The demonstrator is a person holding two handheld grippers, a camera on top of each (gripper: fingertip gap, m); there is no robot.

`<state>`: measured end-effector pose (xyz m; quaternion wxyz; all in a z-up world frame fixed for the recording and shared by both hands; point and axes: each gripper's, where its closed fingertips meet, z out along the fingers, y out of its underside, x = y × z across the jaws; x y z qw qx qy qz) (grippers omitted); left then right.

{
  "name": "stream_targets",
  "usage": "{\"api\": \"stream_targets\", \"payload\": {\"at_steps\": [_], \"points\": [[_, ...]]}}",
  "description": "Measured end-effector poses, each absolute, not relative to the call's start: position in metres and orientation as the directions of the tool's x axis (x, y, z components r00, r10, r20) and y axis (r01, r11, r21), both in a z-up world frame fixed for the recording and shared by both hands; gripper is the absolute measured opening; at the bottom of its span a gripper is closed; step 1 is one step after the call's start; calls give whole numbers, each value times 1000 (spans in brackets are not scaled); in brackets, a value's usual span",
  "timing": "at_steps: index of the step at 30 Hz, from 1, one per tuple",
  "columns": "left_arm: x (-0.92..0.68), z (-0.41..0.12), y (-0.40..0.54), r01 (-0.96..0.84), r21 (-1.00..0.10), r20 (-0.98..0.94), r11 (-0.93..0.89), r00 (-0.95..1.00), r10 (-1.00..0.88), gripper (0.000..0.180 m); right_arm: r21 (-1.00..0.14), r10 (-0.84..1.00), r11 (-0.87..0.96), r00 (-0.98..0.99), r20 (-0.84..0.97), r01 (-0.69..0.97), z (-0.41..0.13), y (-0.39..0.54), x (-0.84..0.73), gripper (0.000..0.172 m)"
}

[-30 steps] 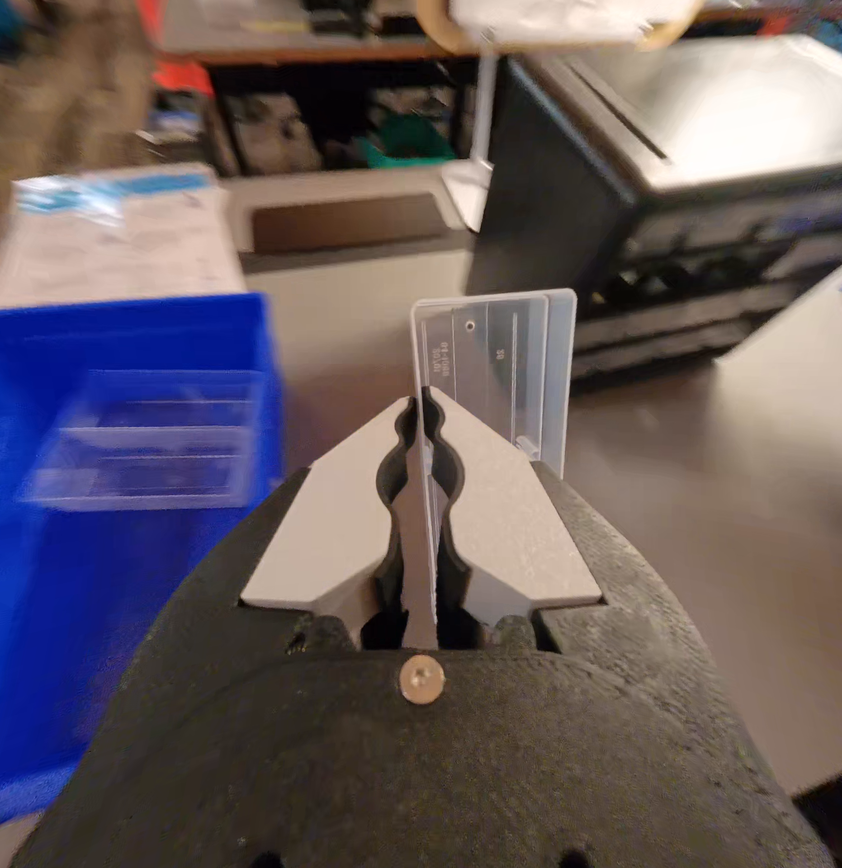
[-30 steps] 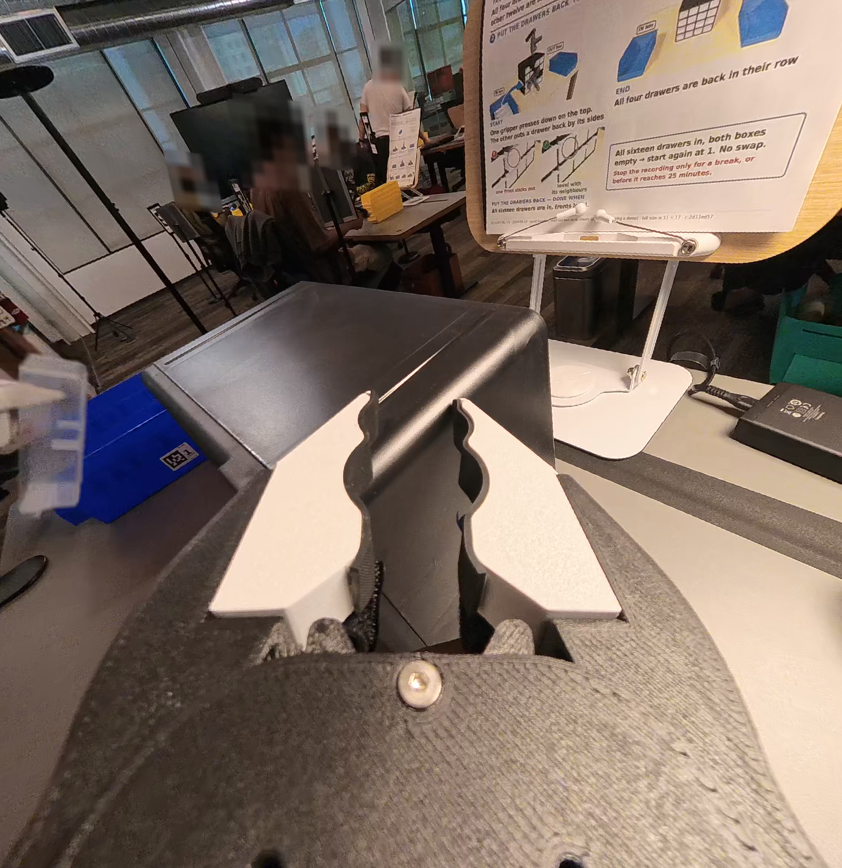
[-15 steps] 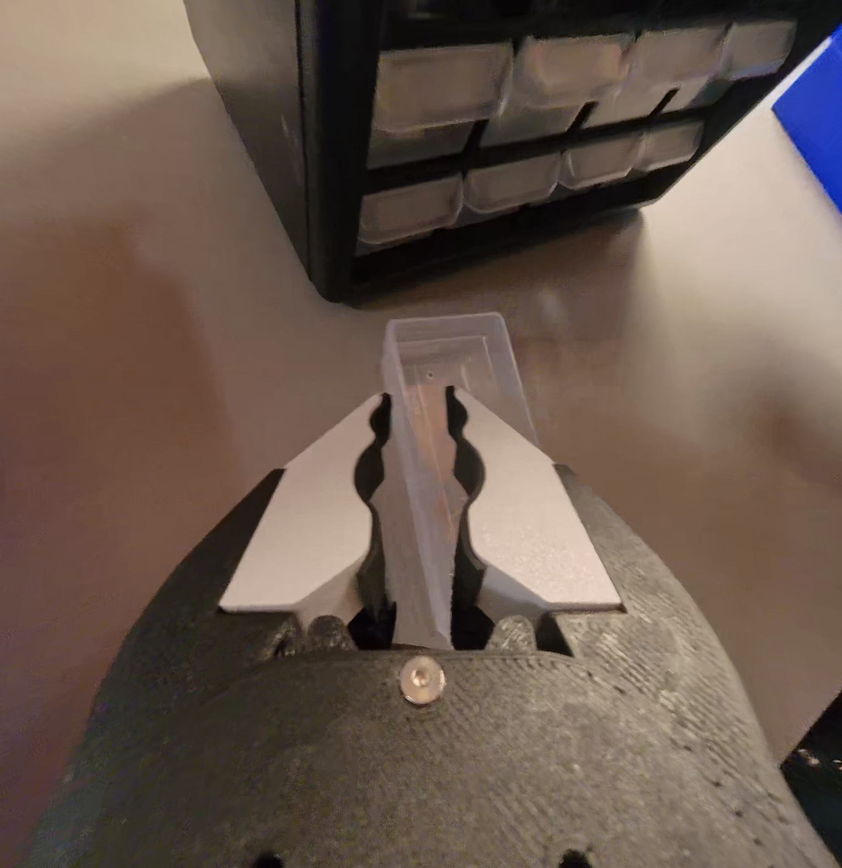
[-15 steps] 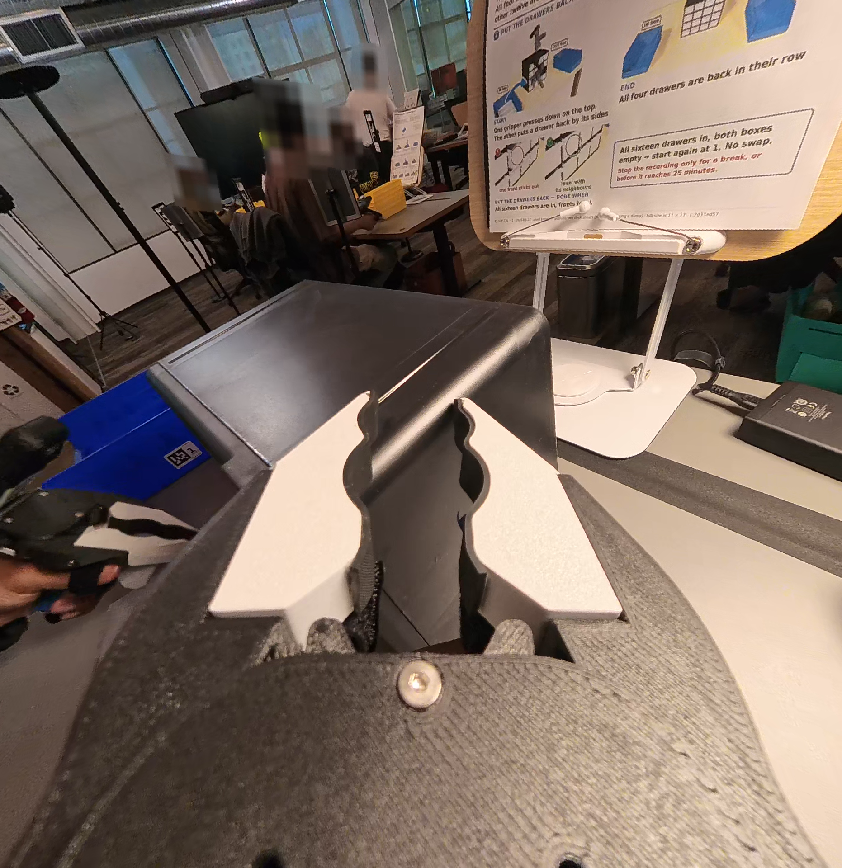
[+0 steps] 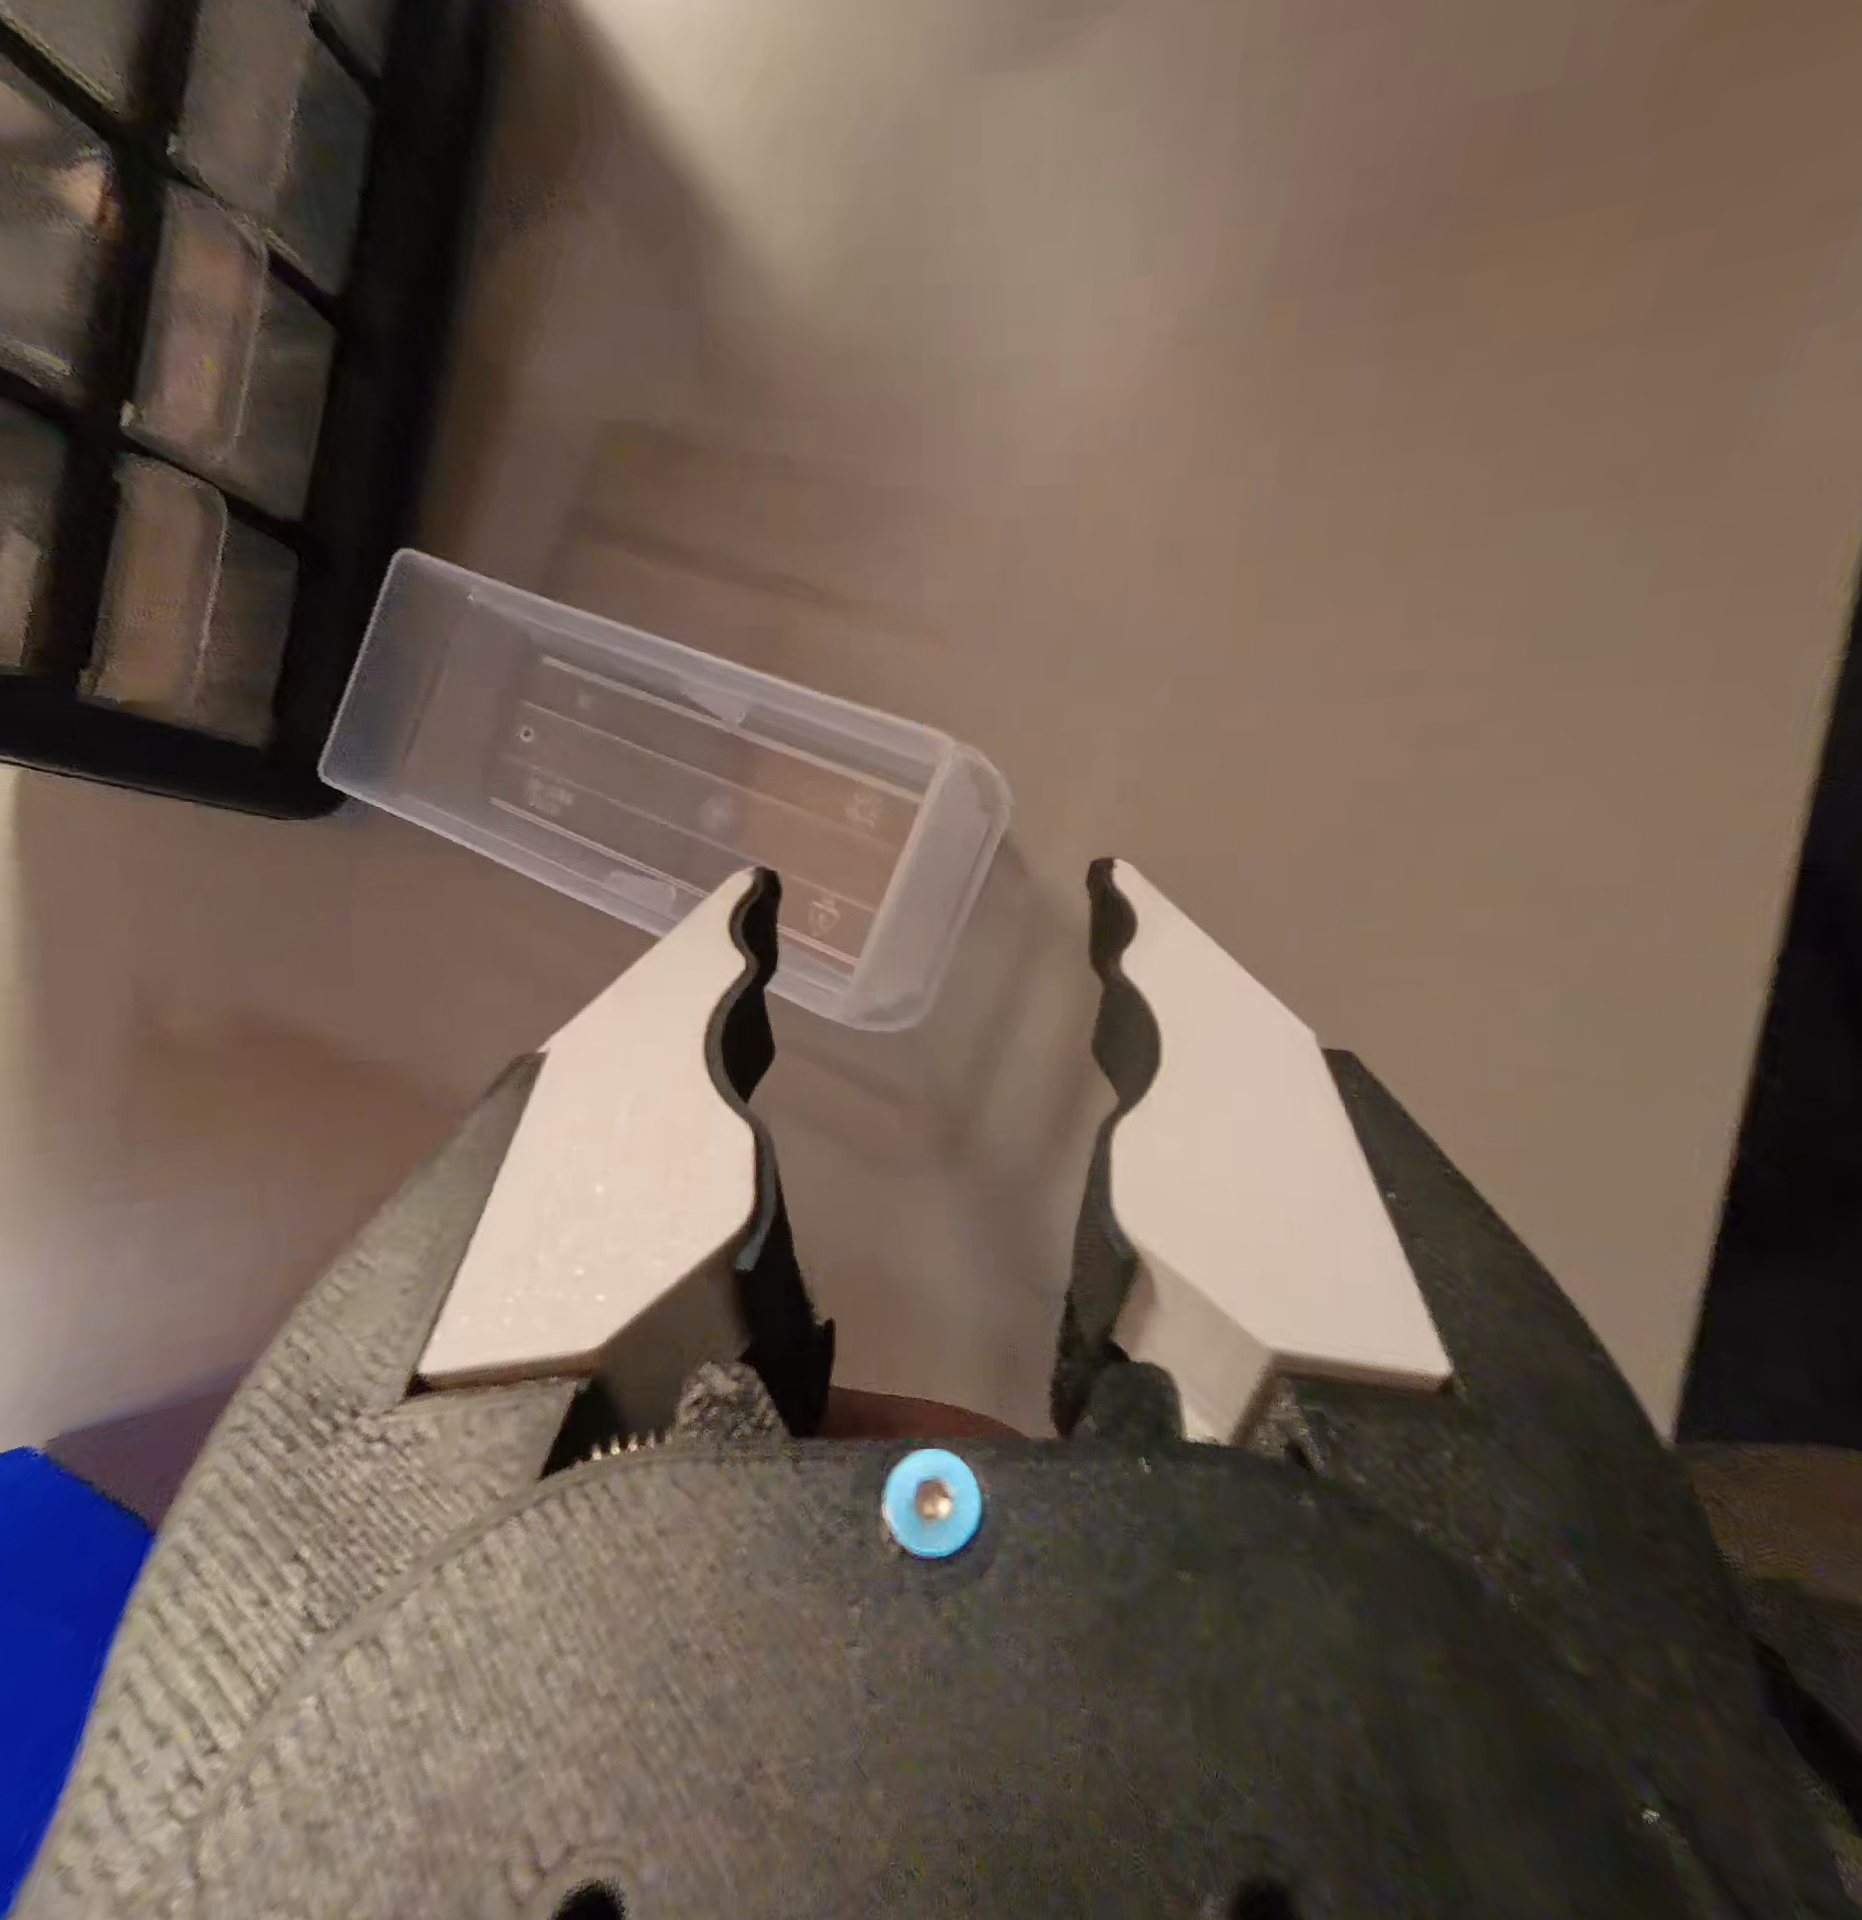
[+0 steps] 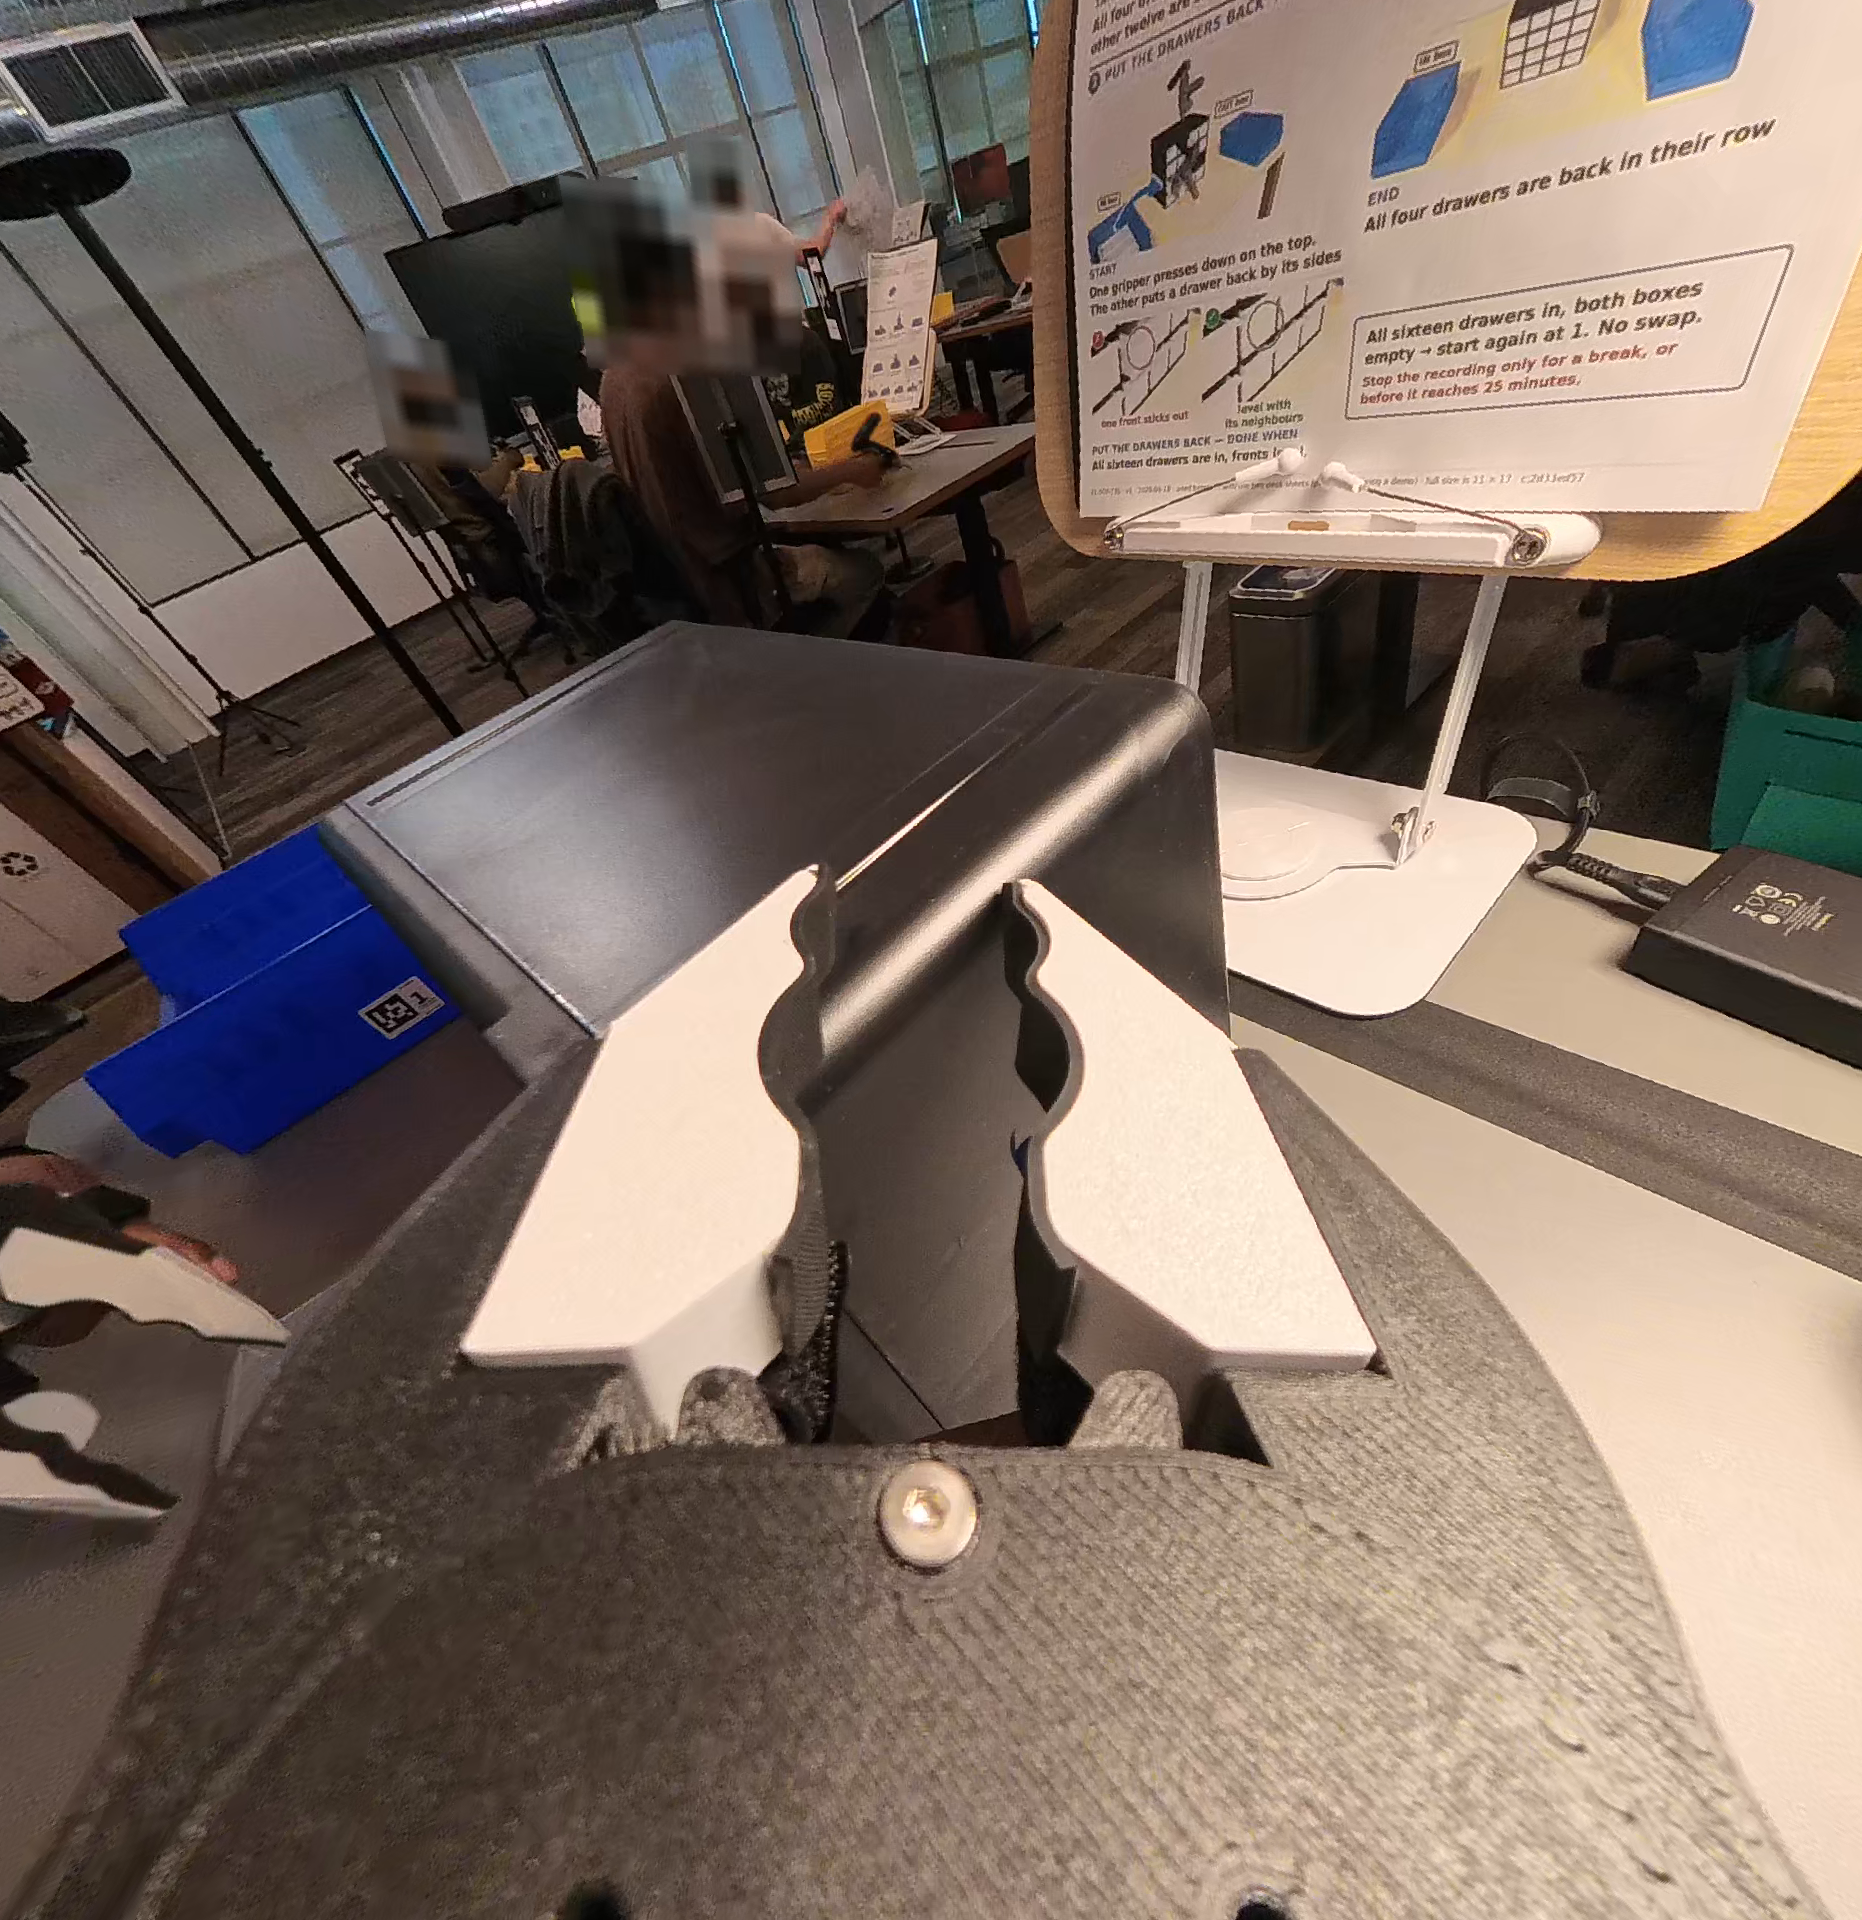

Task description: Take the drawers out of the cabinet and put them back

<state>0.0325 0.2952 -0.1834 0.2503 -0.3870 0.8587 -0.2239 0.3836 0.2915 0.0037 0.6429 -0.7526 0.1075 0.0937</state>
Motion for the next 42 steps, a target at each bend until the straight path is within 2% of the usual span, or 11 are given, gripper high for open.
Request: {"api": "stream_targets", "payload": {"at_steps": [4,7,11,18,32,42], "points": [[40,-198,308,-552,-503,-360,665,-565,-742,26,-948,-43,-152,960,-276,-279,4,291,383,34],[44,-192,297,-516,-525,-339,676,-602,-723,17,-948,-40,-152,960,-278,-281,4,291,383,35],[58,-150,269,-450,-656,-257,607,-622,-739,17,-947,-39,-150,959,-281,-284,4,291,383,34],[105,-69,215,-327,-783,-186,529,-689,-700,17,-947,-42,-149,959,-281,-284,4,292,384,34],[185,-38,207,-375,-760,-113,530,-728,-676,17,-944,-29,-146,955,-294,-295,5,291,383,35],[196,-65,226,-360,-656,-273,664,-707,-653,17,-944,-29,-145,955,-295,-296,5,291,382,35]]}}
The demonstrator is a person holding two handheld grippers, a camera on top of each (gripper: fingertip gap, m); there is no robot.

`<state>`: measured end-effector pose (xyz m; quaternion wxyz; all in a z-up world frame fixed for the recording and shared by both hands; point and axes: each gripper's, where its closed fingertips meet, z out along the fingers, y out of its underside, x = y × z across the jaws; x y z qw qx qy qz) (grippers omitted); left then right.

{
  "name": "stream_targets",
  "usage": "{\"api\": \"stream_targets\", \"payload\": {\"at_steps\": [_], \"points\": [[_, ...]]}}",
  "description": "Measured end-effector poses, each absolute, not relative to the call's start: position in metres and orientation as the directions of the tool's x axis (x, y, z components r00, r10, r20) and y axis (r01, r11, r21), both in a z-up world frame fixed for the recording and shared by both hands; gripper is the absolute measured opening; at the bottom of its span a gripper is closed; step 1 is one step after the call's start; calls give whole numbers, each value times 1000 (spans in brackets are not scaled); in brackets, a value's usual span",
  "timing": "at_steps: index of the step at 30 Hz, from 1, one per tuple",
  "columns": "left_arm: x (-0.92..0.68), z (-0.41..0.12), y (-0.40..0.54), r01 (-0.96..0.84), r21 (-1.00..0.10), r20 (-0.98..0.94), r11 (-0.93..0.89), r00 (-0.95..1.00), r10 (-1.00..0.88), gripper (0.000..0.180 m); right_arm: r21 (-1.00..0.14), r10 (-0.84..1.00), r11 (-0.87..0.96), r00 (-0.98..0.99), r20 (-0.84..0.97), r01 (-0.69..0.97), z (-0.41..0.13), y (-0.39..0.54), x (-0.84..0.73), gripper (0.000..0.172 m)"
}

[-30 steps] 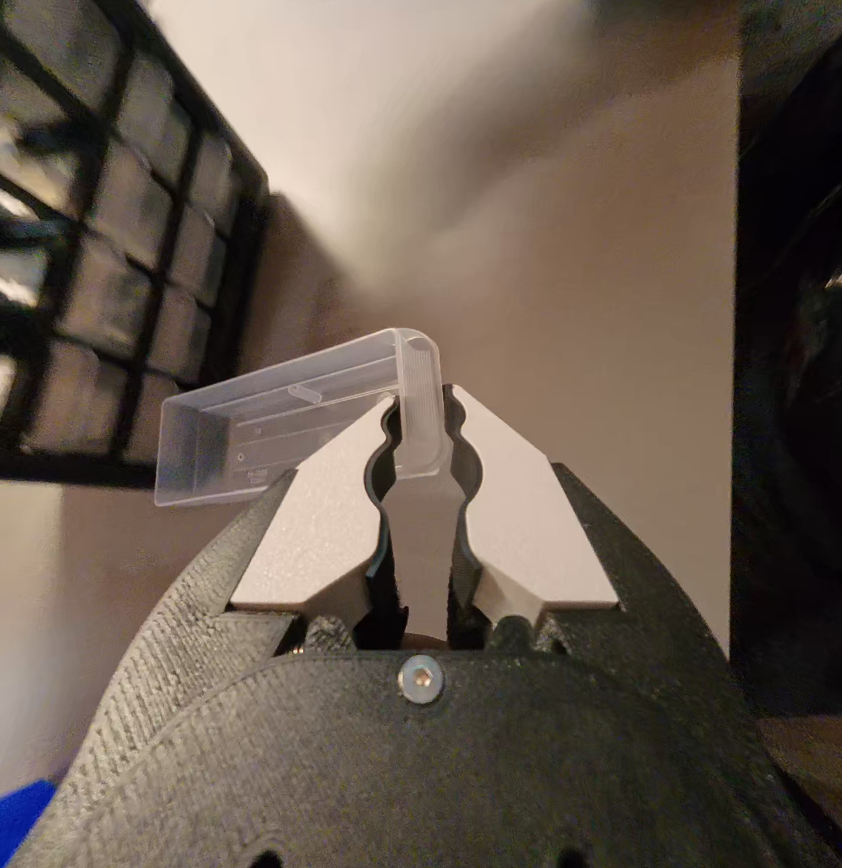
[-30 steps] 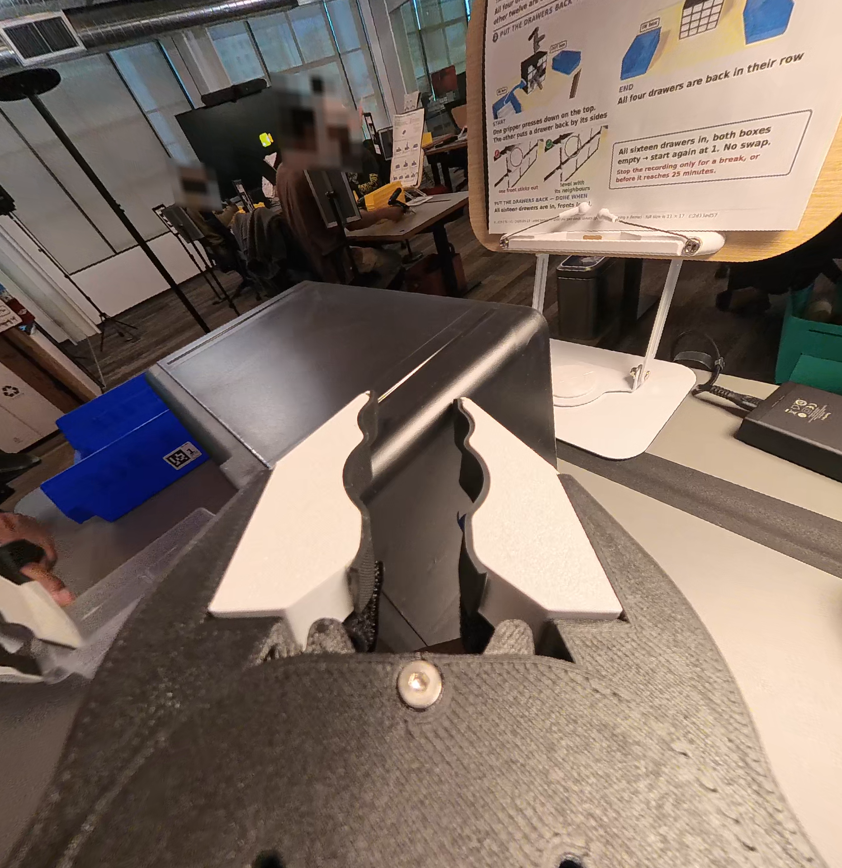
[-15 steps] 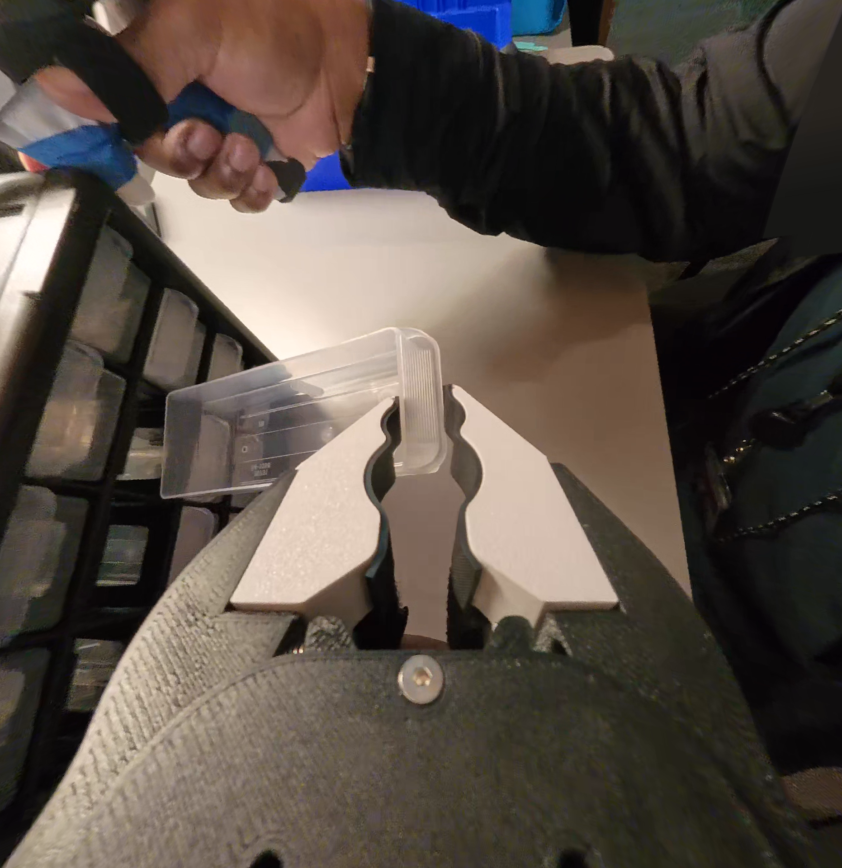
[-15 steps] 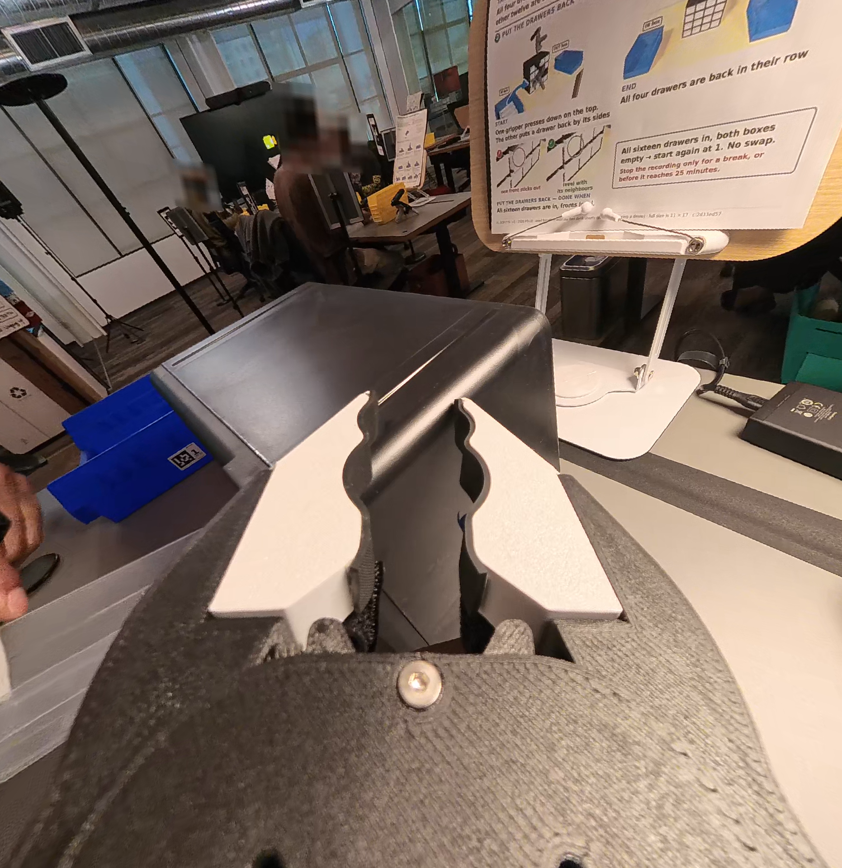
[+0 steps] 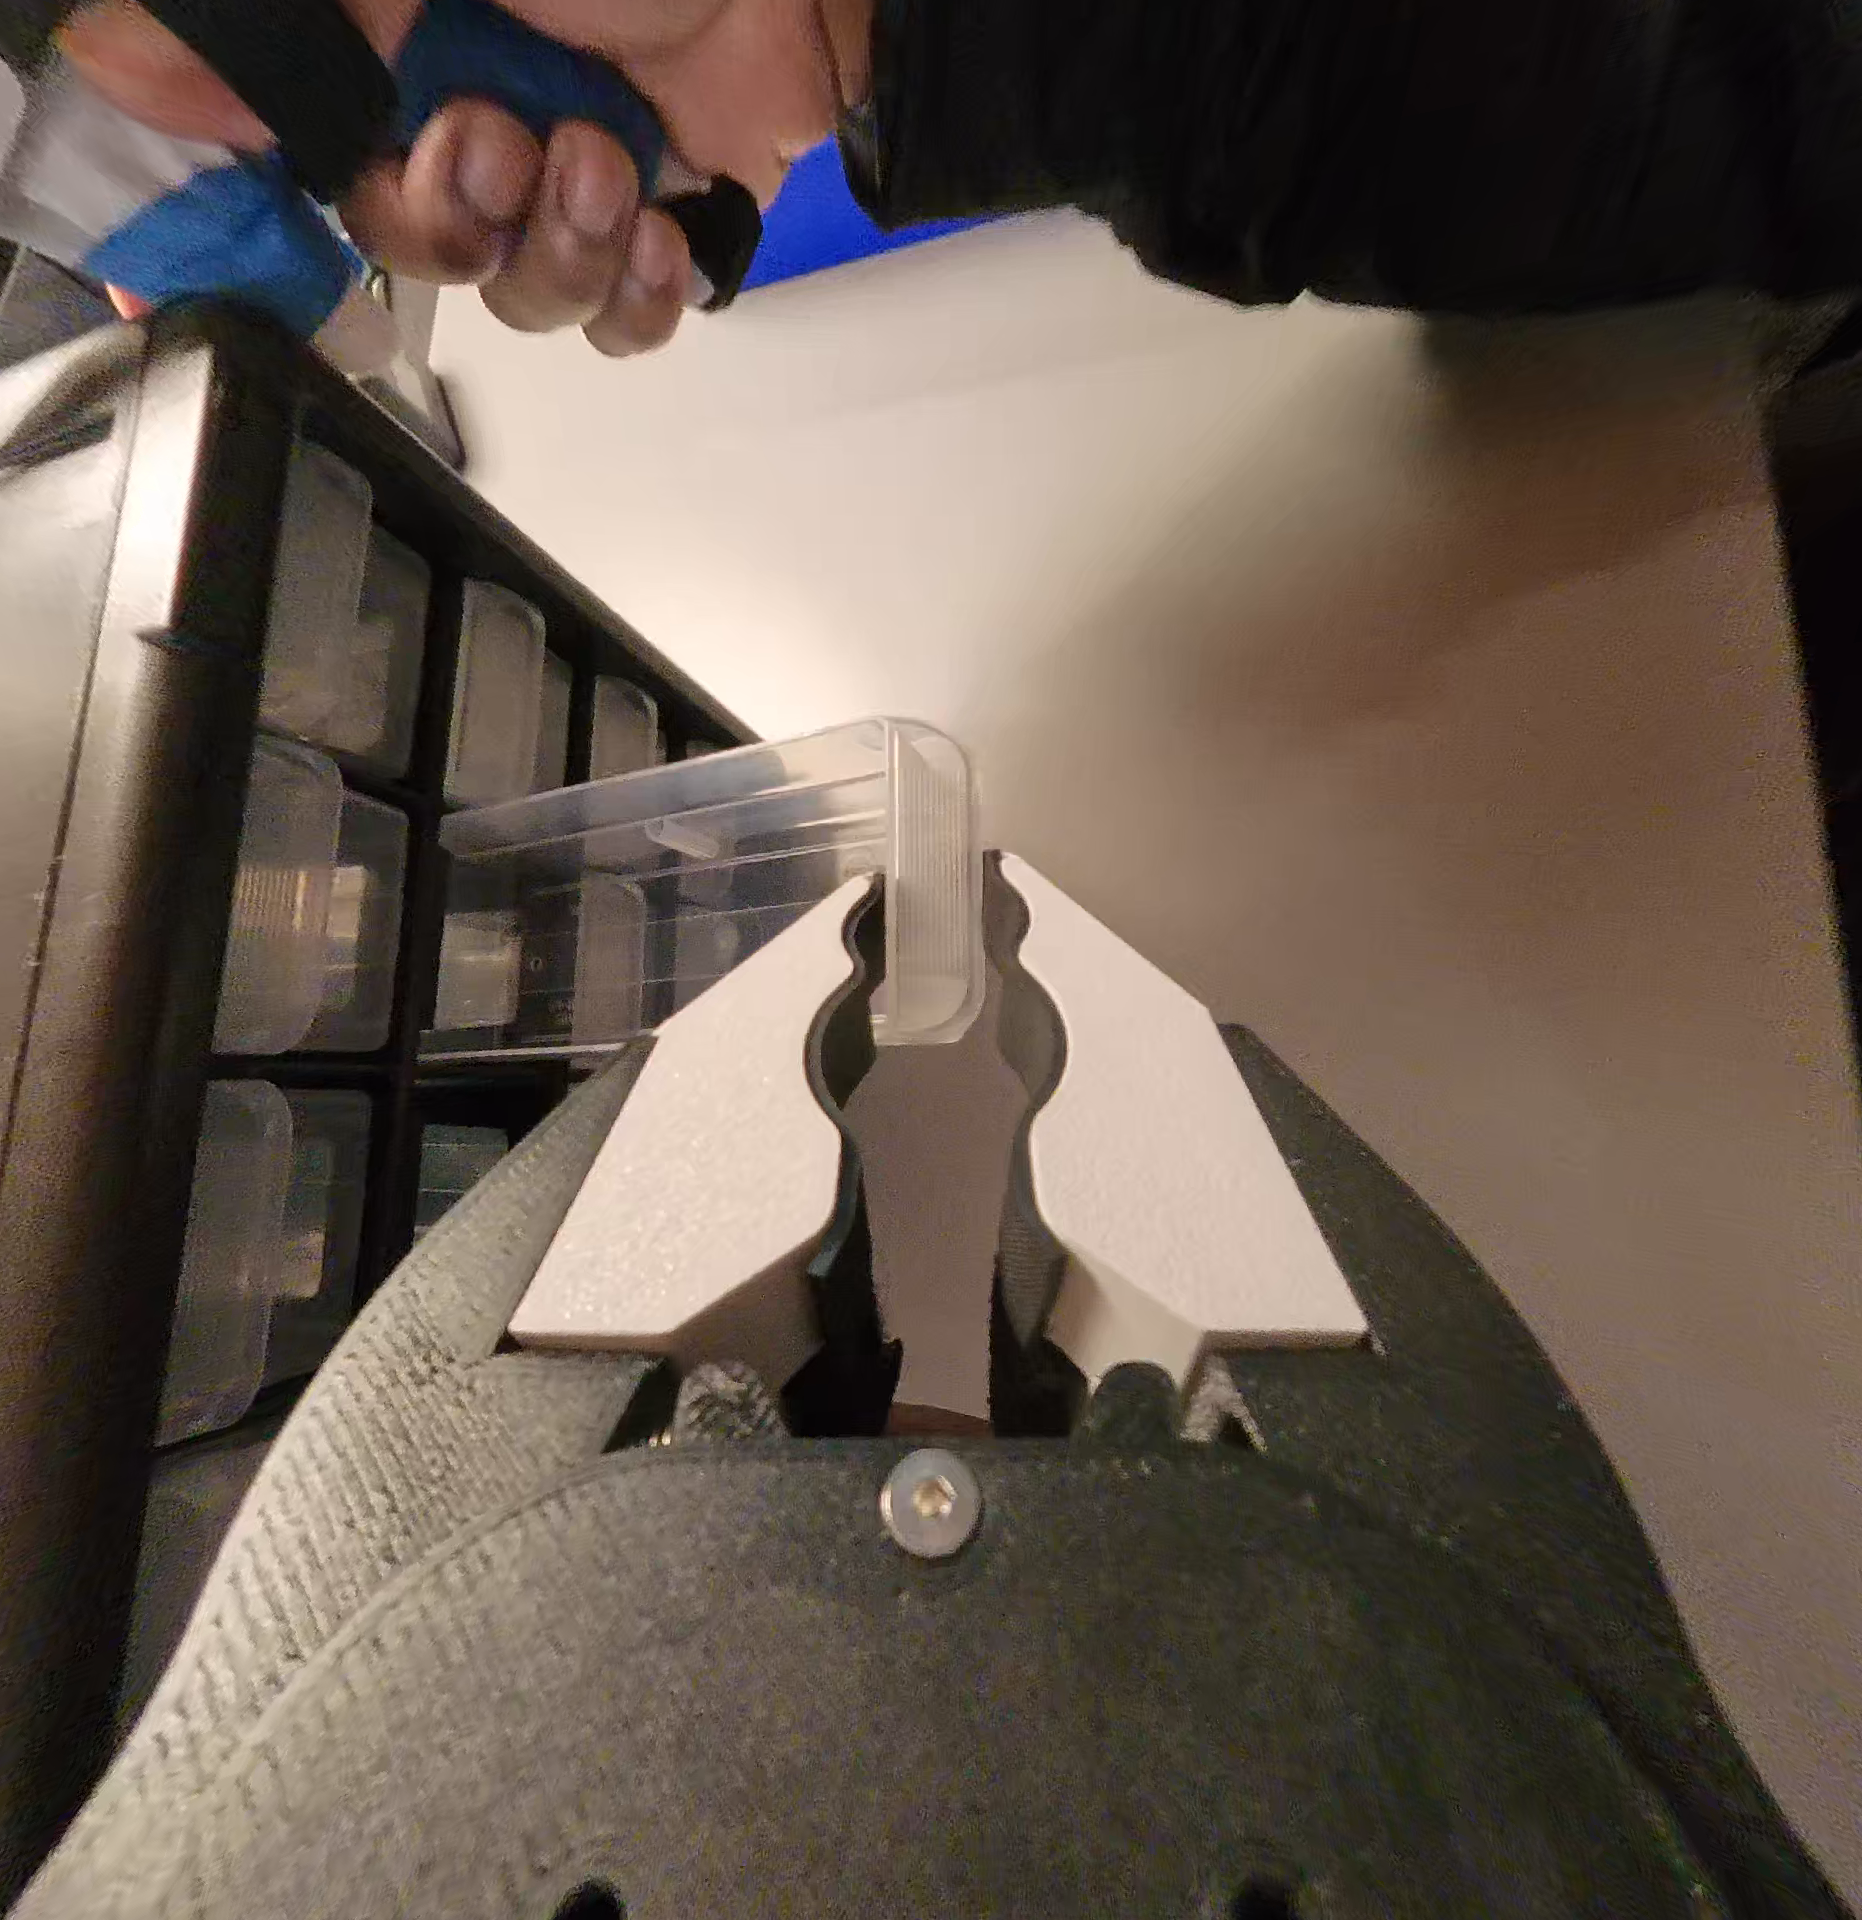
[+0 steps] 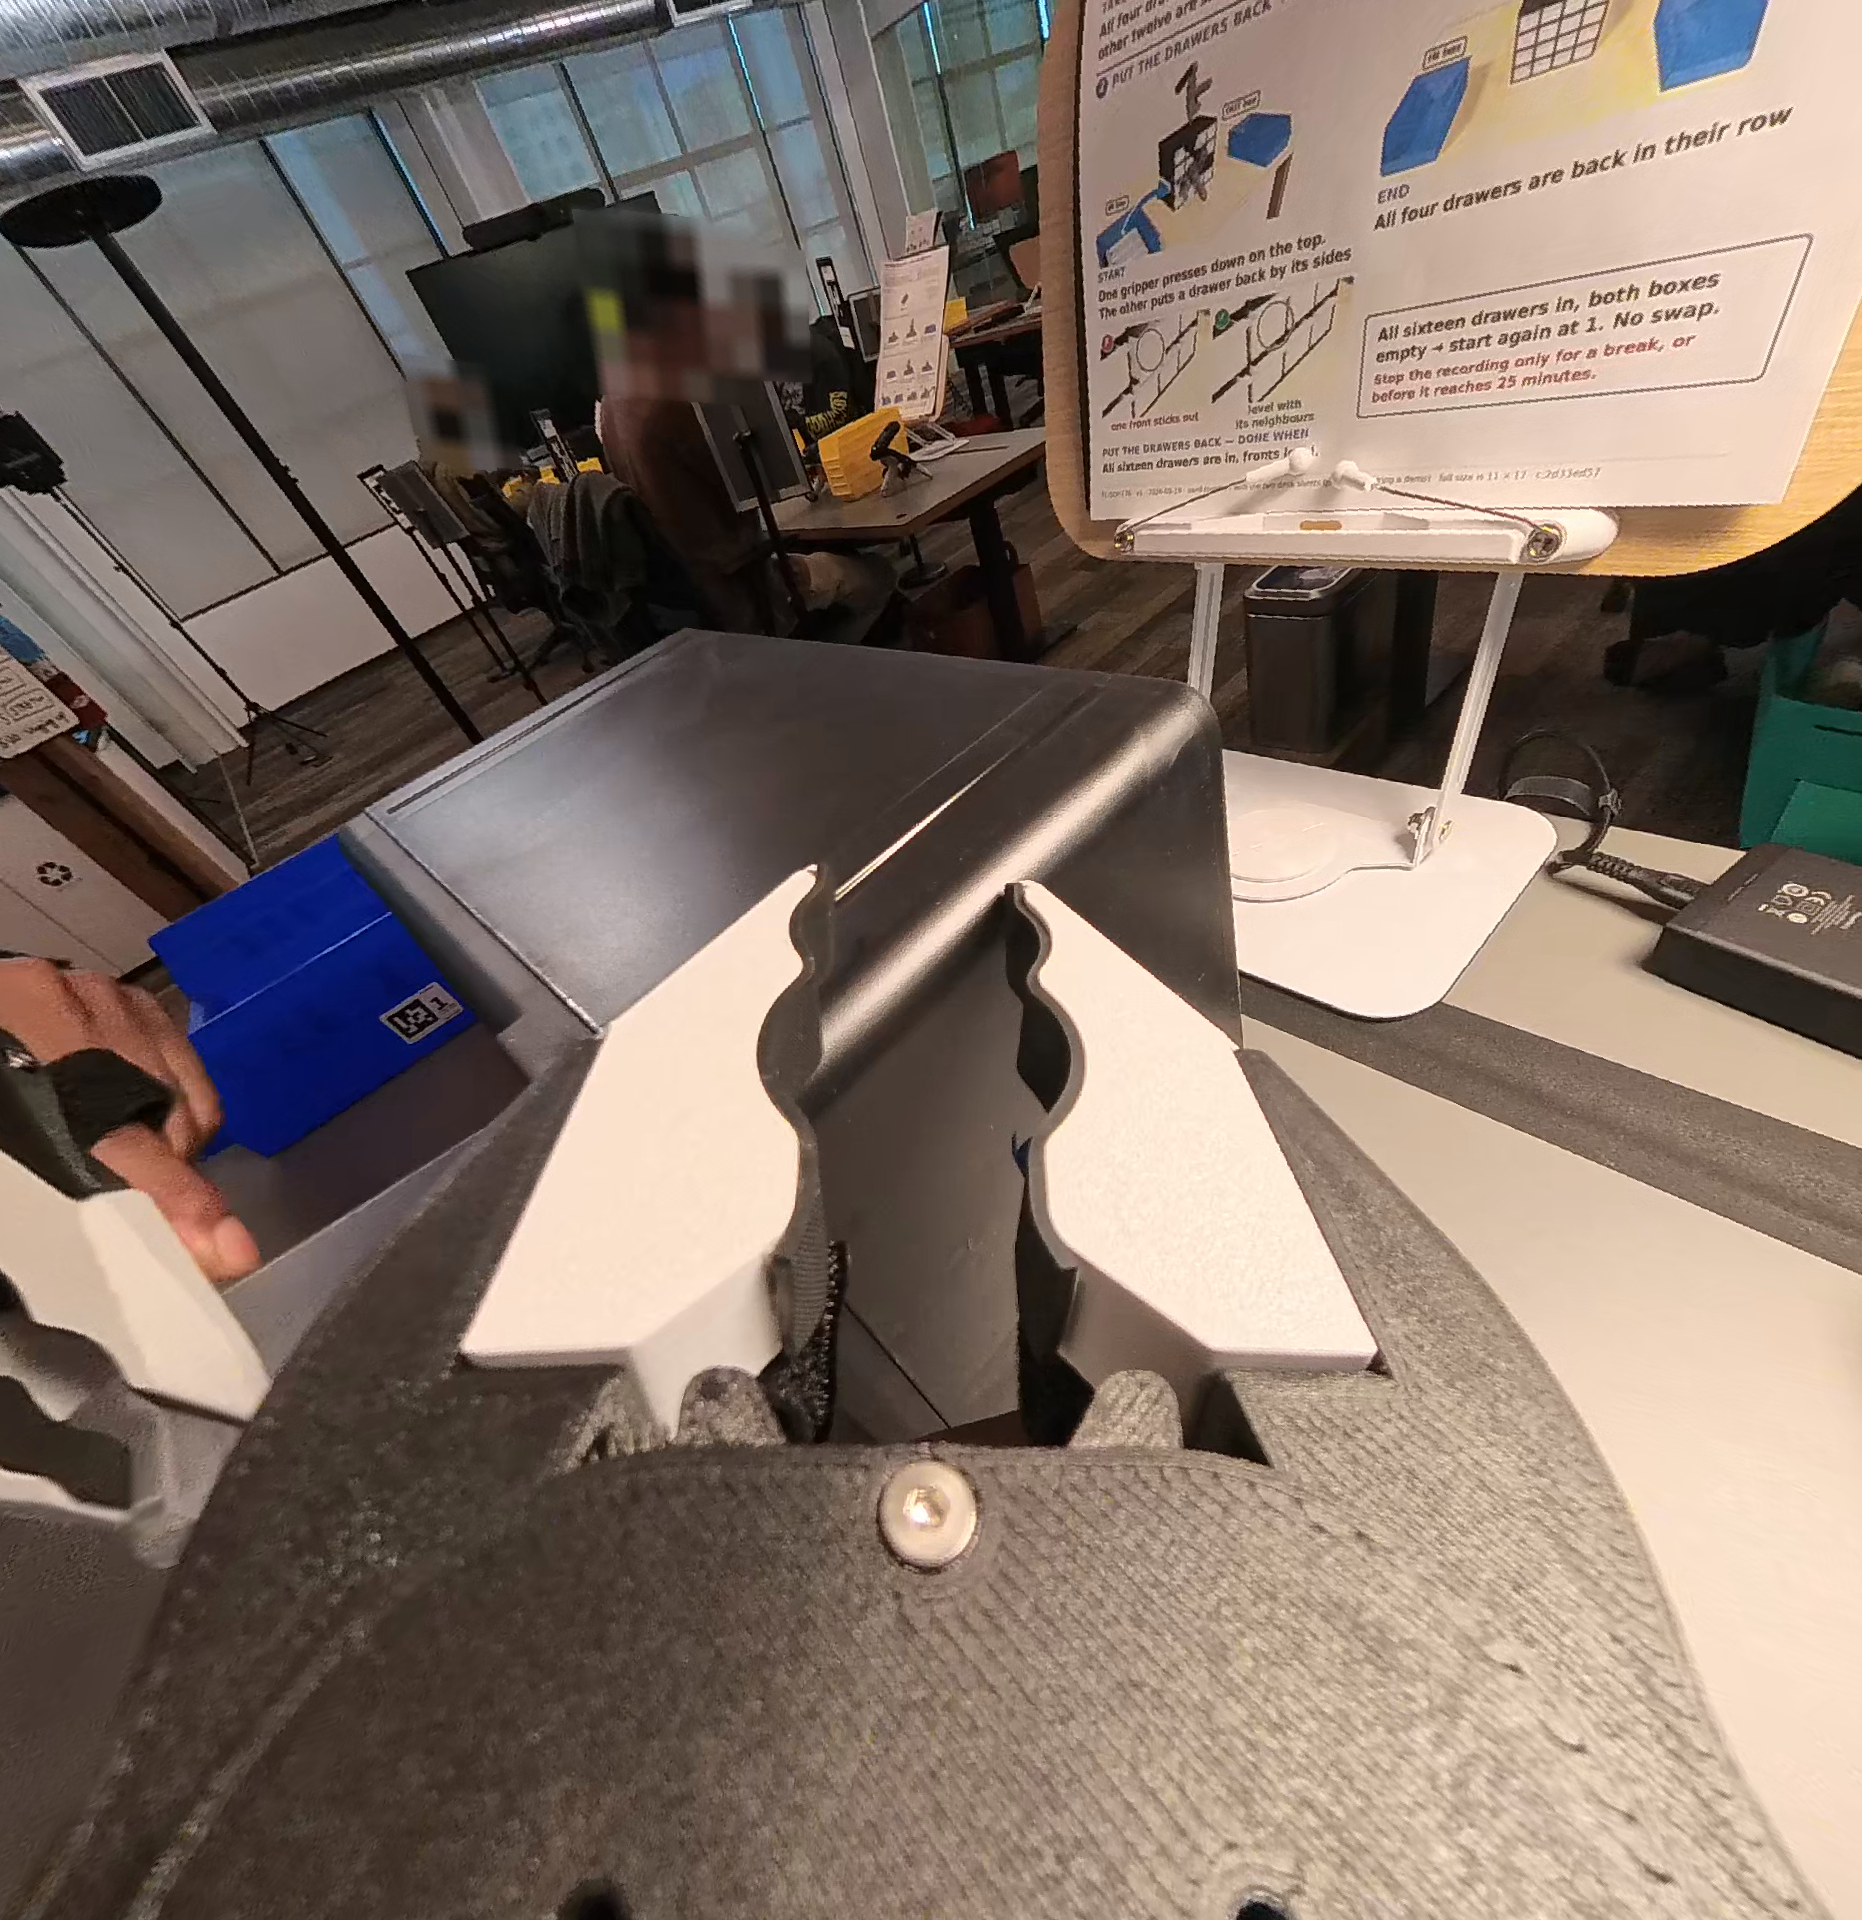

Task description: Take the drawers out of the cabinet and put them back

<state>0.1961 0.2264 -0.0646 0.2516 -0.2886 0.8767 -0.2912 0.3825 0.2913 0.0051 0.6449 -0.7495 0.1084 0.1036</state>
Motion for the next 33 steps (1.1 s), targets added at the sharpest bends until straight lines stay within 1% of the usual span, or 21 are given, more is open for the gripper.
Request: {"api": "stream_targets", "payload": {"at_steps": [2,5,6,7,9,11,13,14,15,16,17,19,21,22,26,29,33], "points": [[202,-73,232,-350,-636,-327,688,-685,-651,17,-944,-29,-144,955,-296,-297,5,291,382,35],[220,-80,256,-364,-594,-474,718,-562,-678,21,-944,-30,-144,955,-294,-295,5,291,382,35],[225,-80,263,-362,-586,-522,725,-517,-679,19,-944,-29,-144,955,-295,-296,5,291,382,35],[230,-79,270,-360,-585,-559,727,-470,-682,21,-944,-29,-144,955,-295,-297,5,291,382,35],[234,-76,279,-356,-595,-600,720,-400,-693,33,-944,-29,-143,955,-295,-296,5,291,382,35],[230,-69,279,-323,-634,-597,703,-373,-710,44,-944,-28,-144,955,-296,-297,5,291,382,35],[220,-55,271,-243,-714,-559,656,-366,-744,44,-944,-28,-144,955,-295,-296,5,291,382,35],[213,-48,265,-198,-756,-528,624,-381,-759,41,-944,-28,-144,955,-295,-296,5,291,382,35],[205,-45,257,-161,-788,-490,594,-420,-764,31,-944,-28,-143,955,-296,-297,5,292,383,35],[198,-46,249,-140,-809,-451,571,-475,-756,24,-944,-28,-142,954,-298,-298,5,292,383,35],[193,-51,243,-140,-817,-419,560,-523,-742,22,-944,-28,-141,954,-298,-299,6,292,383,35],[195,-64,245,-193,-793,-404,578,-544,-735,21,-943,-27,-140,954,-300,-300,5,292,383,34],[207,-74,257,-254,-749,-436,613,-508,-743,22,-944,-29,-140,954,-298,-299,6,292,383,34],[214,-77,261,-276,-737,-440,617,-496,-748,19,-944,-30,-140,955,-296,-297,6,292,383,34],[243,-82,275,-339,-717,-456,609,-433,-778,21,-945,-31,-141,955,-294,-295,5,292,383,34],[260,-83,287,-376,-719,-463,585,-370,-806,26,-945,-29,-142,956,-293,-294,5,292,383,35],[252,-83,281,-354,-759,-418,546,-378,-826,35,-945,-26,-141,955,-295,-296,5,292,383,35]]}}
